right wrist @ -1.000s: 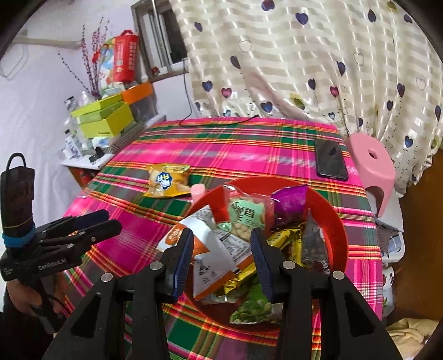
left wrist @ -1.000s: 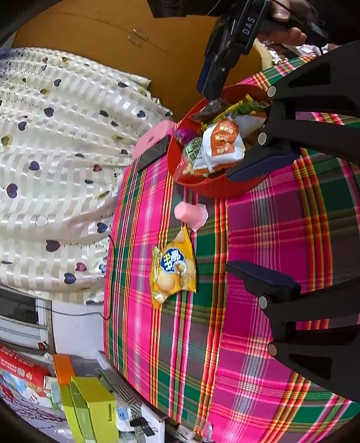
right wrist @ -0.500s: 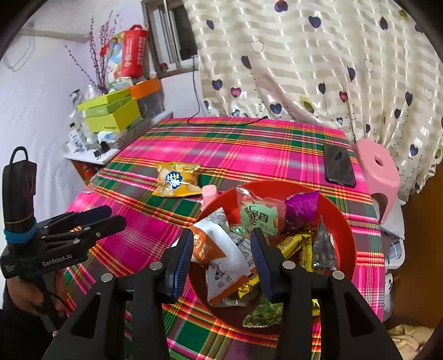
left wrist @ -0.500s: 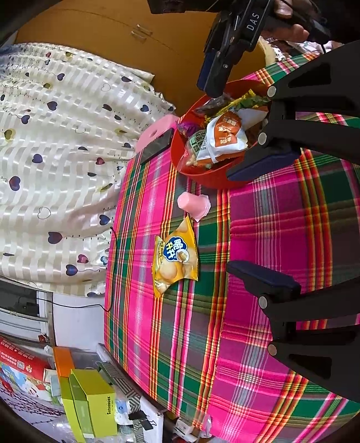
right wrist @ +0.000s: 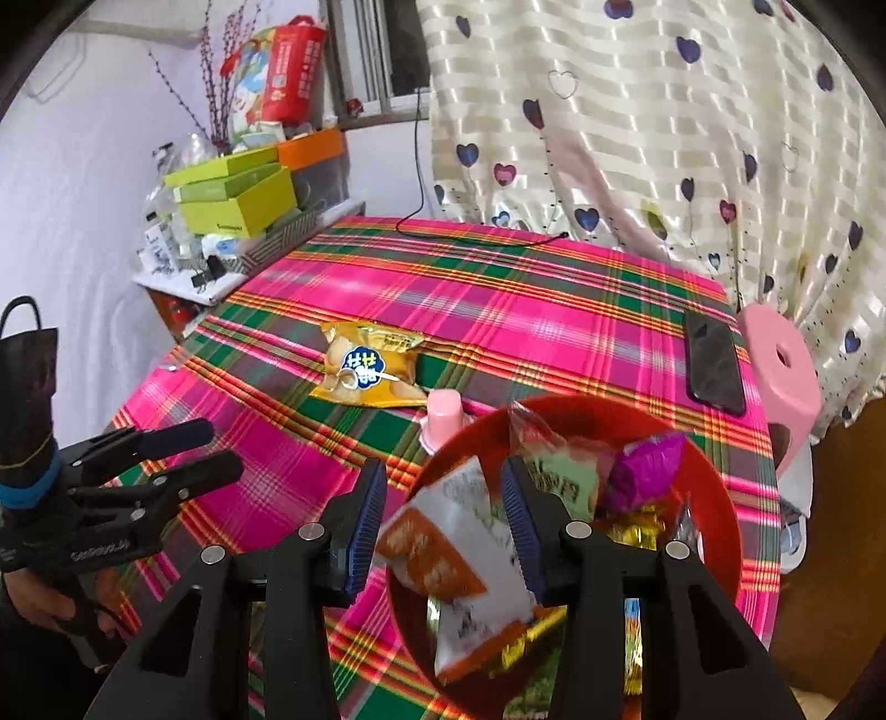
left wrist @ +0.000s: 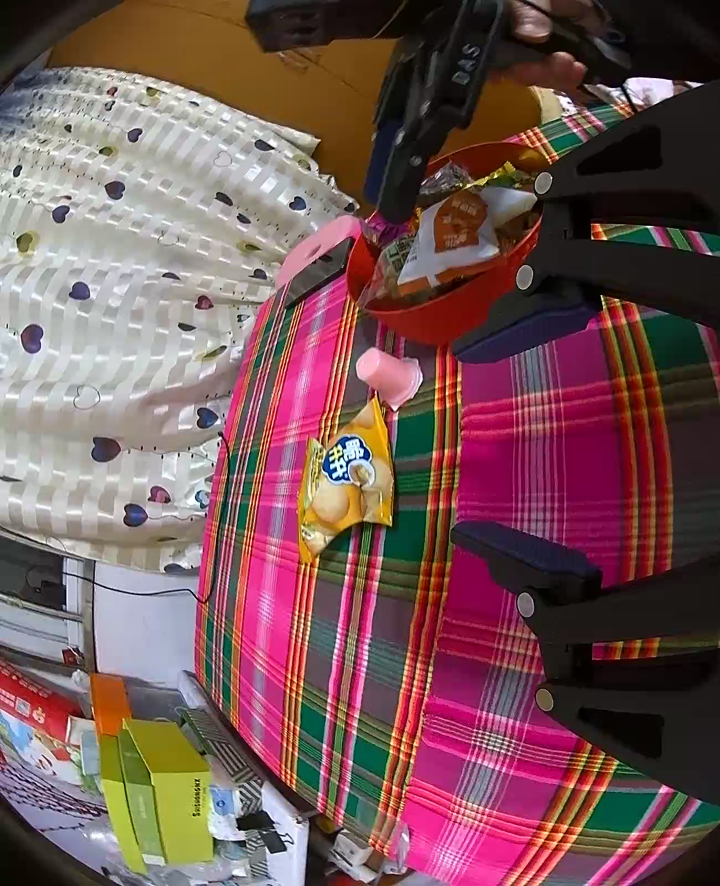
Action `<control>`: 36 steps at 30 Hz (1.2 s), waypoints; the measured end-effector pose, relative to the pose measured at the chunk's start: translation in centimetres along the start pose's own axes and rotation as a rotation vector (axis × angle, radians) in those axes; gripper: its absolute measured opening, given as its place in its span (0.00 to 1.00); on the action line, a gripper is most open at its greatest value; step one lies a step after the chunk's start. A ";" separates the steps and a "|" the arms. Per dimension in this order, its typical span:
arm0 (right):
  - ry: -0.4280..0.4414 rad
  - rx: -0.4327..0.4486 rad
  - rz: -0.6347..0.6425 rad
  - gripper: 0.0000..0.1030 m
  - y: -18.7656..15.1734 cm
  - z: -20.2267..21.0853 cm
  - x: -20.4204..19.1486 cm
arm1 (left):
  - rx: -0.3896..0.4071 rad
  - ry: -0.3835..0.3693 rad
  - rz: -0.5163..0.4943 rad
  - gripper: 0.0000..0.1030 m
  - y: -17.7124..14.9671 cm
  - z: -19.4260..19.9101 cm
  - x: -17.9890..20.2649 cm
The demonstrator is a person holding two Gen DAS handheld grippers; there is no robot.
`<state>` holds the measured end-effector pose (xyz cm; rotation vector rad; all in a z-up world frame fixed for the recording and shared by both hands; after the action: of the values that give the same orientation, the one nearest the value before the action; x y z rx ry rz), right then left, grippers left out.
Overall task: Organize snacks
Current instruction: 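Grasp the pink cup with the right tool while the left tool approaches the yellow chip bag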
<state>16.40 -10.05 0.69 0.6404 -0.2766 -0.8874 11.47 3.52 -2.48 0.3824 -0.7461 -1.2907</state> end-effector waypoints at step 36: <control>0.020 -0.432 0.276 0.22 4.3 -15.4 -4.6 | 0.011 0.008 0.102 0.58 2.0 -1.4 -5.4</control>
<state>23.62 1.80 -8.51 0.2027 -0.1433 -0.6461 13.34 9.04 -3.70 0.3541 -0.7564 -1.1893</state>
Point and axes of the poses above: each gripper's, at about its wrist camera, not at the fingertips, and z roughly against the way its jaws point, x to its right, y to its top, the point moved 6 cm from there along -z, roughly the way its jaws point, and after that the axes turned 5 degrees about -x, right-handed, at the moved point
